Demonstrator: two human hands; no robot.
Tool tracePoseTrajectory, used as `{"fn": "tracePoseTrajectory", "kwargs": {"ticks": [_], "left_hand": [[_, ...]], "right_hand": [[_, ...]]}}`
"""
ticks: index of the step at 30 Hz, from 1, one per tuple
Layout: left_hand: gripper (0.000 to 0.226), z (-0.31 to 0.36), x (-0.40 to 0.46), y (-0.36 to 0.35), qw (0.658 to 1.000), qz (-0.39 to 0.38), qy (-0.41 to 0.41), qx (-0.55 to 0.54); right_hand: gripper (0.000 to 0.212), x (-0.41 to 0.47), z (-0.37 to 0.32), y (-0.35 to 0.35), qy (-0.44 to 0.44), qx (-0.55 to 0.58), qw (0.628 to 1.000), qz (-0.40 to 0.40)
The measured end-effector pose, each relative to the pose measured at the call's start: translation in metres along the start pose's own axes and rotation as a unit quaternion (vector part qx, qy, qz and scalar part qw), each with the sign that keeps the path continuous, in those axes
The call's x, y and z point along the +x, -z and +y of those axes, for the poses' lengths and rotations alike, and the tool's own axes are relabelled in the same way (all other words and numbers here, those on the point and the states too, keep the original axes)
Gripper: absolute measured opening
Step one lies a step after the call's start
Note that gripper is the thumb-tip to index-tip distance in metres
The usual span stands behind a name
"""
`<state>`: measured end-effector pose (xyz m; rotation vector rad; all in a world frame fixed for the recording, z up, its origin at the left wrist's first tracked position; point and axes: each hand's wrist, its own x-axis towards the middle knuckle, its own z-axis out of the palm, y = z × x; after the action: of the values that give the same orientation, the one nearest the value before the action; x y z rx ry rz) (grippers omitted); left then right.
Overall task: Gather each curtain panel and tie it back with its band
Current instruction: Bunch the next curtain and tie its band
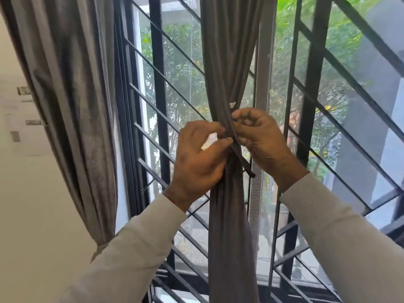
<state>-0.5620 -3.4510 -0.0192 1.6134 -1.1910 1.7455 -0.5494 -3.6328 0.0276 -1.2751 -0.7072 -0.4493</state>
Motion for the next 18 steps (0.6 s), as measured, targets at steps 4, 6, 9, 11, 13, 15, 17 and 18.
{"fn": "tracePoseTrajectory", "kwargs": {"ticks": [4, 6, 9, 11, 13, 15, 17, 18], "left_hand": [[0.011, 0.006, 0.026, 0.009, 0.983, -0.086, -0.153, 0.055], [0.014, 0.001, 0.035, 0.013, 0.979, -0.104, -0.163, 0.071], [0.012, -0.007, 0.04, 0.017, 0.98, -0.099, -0.137, 0.103], [0.012, -0.01, 0.042, 0.016, 0.985, -0.098, -0.104, 0.099], [0.014, -0.009, 0.045, 0.015, 0.989, -0.106, -0.061, 0.082], [0.014, -0.008, 0.049, 0.015, 0.991, -0.109, -0.006, 0.078], [0.015, -0.008, 0.054, 0.013, 0.989, -0.1, 0.05, 0.098], [0.017, -0.009, 0.057, 0.012, 0.986, -0.098, 0.073, 0.112]], "right_hand": [[0.021, -0.008, 0.003, 0.001, -0.018, 0.116, 0.992, -0.042], [0.024, -0.013, 0.003, 0.005, -0.032, 0.149, 0.987, -0.053], [0.022, -0.014, 0.006, 0.01, -0.047, 0.141, 0.988, -0.043], [0.018, -0.016, 0.008, 0.009, -0.057, 0.136, 0.989, -0.019], [0.022, -0.018, 0.013, 0.008, -0.043, 0.119, 0.992, 0.005], [0.027, -0.02, 0.016, 0.004, -0.028, 0.113, 0.993, 0.035], [0.036, -0.023, 0.02, 0.001, -0.005, 0.13, 0.988, 0.077], [0.035, -0.026, 0.02, 0.0, 0.015, 0.136, 0.986, 0.092]]}}
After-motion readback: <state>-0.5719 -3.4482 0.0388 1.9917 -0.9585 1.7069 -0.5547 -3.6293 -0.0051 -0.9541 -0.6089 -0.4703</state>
